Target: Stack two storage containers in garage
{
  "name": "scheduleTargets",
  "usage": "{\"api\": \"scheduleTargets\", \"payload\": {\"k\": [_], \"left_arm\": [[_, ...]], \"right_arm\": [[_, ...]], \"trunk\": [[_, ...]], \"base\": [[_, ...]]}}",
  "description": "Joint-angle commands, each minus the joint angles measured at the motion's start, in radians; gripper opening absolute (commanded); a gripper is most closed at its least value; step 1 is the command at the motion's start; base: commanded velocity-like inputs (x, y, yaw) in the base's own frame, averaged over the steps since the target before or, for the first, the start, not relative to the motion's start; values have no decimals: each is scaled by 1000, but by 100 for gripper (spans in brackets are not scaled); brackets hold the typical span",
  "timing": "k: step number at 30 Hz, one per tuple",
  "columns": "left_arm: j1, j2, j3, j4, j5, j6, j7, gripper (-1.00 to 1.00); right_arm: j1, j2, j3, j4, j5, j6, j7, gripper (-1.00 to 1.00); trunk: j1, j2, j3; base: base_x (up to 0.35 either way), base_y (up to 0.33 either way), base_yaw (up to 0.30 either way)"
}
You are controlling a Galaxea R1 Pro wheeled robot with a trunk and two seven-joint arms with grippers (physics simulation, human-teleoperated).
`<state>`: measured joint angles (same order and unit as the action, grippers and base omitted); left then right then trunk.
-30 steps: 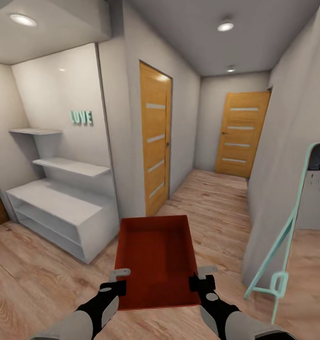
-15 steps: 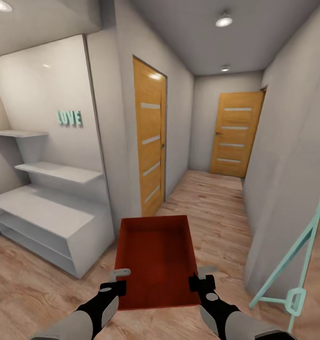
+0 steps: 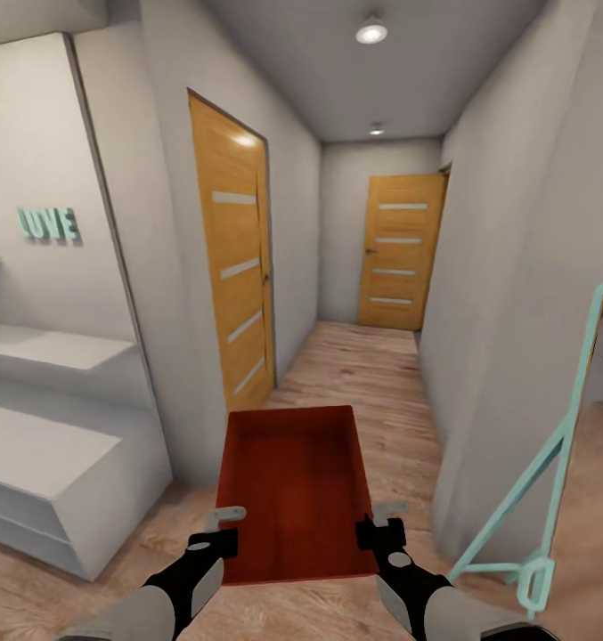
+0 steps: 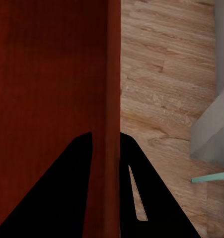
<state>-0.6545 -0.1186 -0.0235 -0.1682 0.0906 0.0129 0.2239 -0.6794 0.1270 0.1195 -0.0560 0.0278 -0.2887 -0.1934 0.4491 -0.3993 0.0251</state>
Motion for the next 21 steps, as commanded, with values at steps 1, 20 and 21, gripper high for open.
{"api": "scheduleTargets", "payload": {"k": [1, 20, 21], "left_arm": [[-1, 62, 50, -5, 81, 3, 8, -100], [-1, 63, 51, -5, 81, 2, 8, -100], [-1, 63, 51, -5, 81, 2, 8, -100]], "right_arm": [[0, -4, -66, 1, 4, 0, -3, -100], [0, -4, -66, 1, 5, 0, -3, -100], [0, -4, -66, 1, 5, 0, -3, -100]], "trunk": [[1, -1, 0], [1, -1, 0], [1, -1, 0]], "base": [[322, 0, -283], [322, 14, -130], [322, 104, 0]]}}
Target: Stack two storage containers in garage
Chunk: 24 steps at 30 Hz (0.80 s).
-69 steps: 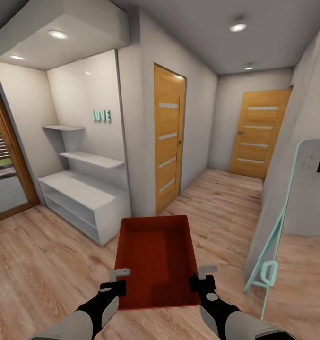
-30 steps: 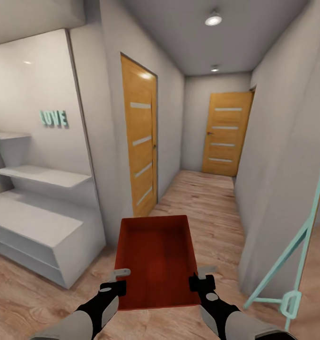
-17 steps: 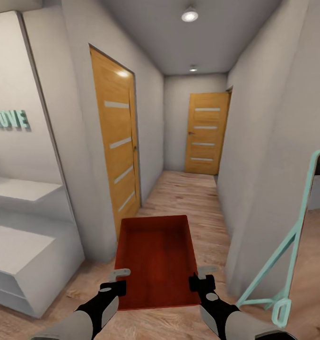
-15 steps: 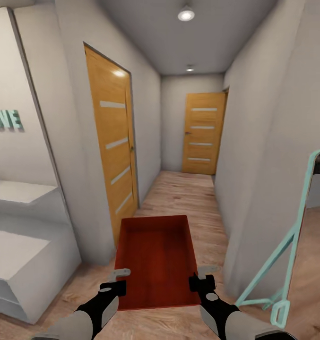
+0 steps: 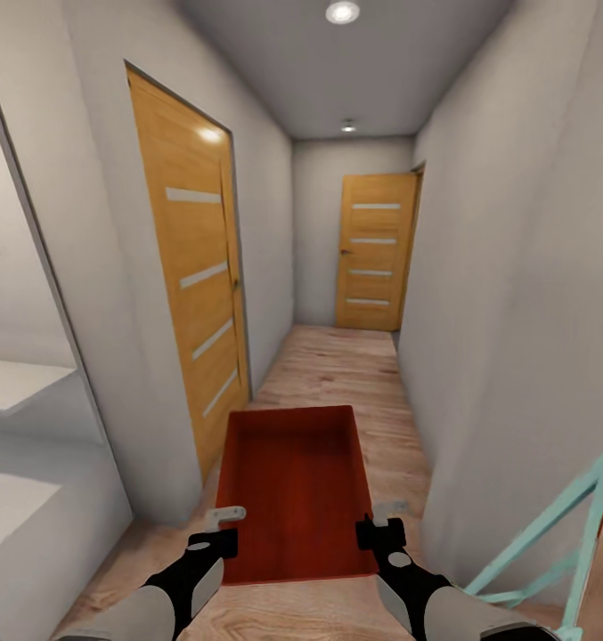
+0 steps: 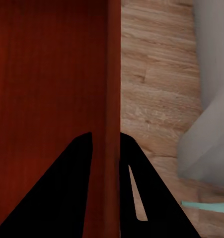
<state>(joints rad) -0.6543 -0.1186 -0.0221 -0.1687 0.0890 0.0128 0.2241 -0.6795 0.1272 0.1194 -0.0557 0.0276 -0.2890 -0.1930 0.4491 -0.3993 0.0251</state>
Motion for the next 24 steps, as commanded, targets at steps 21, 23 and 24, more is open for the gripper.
{"api": "scheduleTargets", "payload": {"k": [21, 23, 24], "left_arm": [[-1, 64, 50, -5, 84, 3, 8, -100], [-1, 66, 50, -5, 84, 3, 8, -100], [-1, 67, 50, -5, 84, 4, 8, -100]], "right_arm": [[0, -5, -66, 0, 5, 0, -3, -100], [0, -5, -66, 0, 5, 0, -3, -100], [0, -5, -66, 0, 5, 0, -3, -100]], "trunk": [[1, -1, 0], [1, -1, 0], [1, -1, 0]], "base": [[322, 115, -191], [322, 116, -242], [322, 116, -242]]}}
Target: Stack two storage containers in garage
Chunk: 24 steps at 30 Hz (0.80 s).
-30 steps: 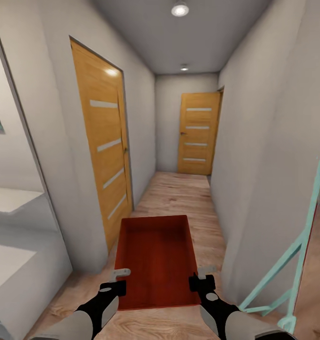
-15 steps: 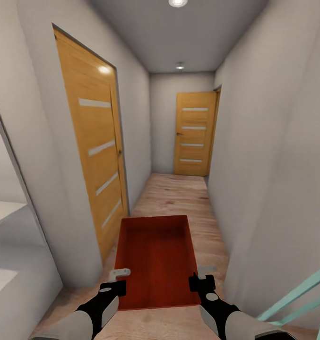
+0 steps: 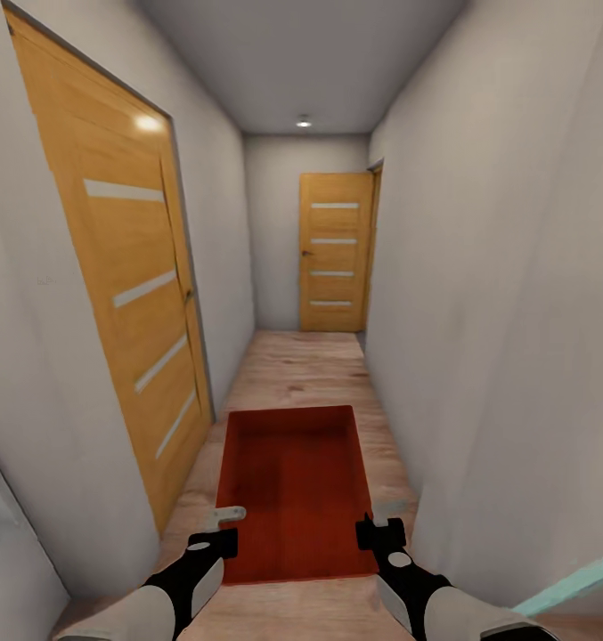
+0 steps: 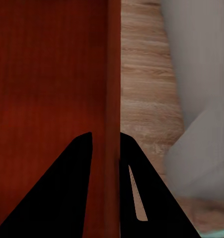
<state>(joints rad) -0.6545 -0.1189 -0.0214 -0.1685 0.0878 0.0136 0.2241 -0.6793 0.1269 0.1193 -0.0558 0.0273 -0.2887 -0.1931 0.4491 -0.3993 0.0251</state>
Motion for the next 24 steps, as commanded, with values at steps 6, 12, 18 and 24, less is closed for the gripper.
{"api": "scheduleTargets", "payload": {"k": [6, 12, 18, 24], "left_arm": [[-1, 70, 49, -5, 85, 3, 7, -100], [-1, 70, 49, -5, 85, 3, 7, -100], [-1, 70, 49, -5, 86, 3, 7, -100], [-1, 70, 50, -5, 86, 3, 8, -100]], "right_arm": [[0, -4, -66, 1, 5, 0, -3, -100], [0, -4, -66, 1, 5, 0, -3, -100], [0, -4, -66, 1, 5, 0, -3, -100], [0, -4, -66, 1, 5, 0, -3, -100]], "trunk": [[1, -1, 0], [1, -1, 0], [1, -1, 0], [1, -1, 0]], "base": [[322, 116, -64], [322, 116, -2], [322, 116, 0], [322, 72, 0]]}}
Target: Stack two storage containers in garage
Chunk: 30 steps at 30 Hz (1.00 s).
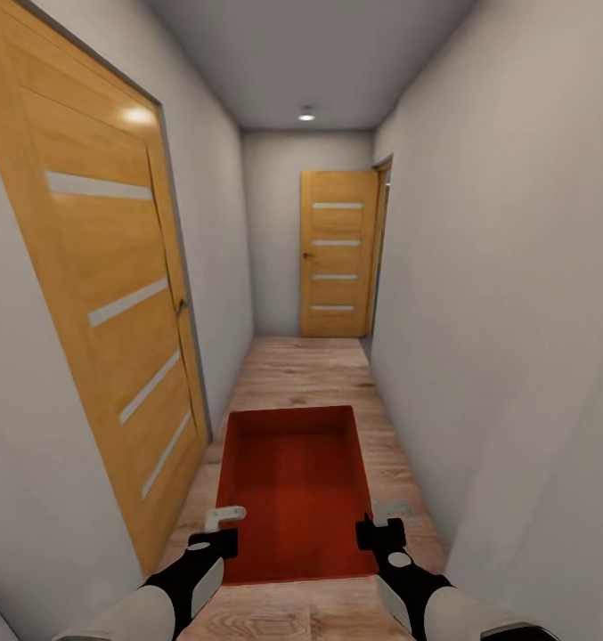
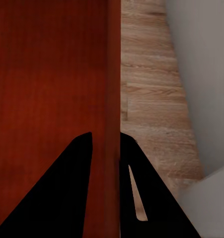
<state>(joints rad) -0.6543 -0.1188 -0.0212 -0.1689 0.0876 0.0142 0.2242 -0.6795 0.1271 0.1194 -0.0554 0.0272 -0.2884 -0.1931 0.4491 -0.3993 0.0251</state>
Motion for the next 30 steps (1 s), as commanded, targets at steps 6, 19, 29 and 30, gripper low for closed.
{"api": "scheduleTargets", "payload": {"k": [6, 19, 29, 30], "left_arm": [[-1, 70, 49, -4, 86, 3, 7, -100], [-1, 71, 50, -4, 86, 3, 8, -100], [-1, 71, 50, -4, 86, 3, 8, -100], [-1, 71, 50, -4, 86, 3, 7, -100]], "right_arm": [[0, -4, -66, 0, 5, 0, -3, -100], [0, -4, -66, 0, 5, 0, -3, -100], [0, -4, -66, 0, 5, 0, -3, -100], [0, -4, -66, 0, 5, 0, -3, -100]], "trunk": [[1, -1, 0], [1, -1, 0], [1, -1, 0], [1, -1, 0]], "base": [[322, 3, 0], [322, 0, 0], [322, 0, 0], [322, 0, 0]]}}
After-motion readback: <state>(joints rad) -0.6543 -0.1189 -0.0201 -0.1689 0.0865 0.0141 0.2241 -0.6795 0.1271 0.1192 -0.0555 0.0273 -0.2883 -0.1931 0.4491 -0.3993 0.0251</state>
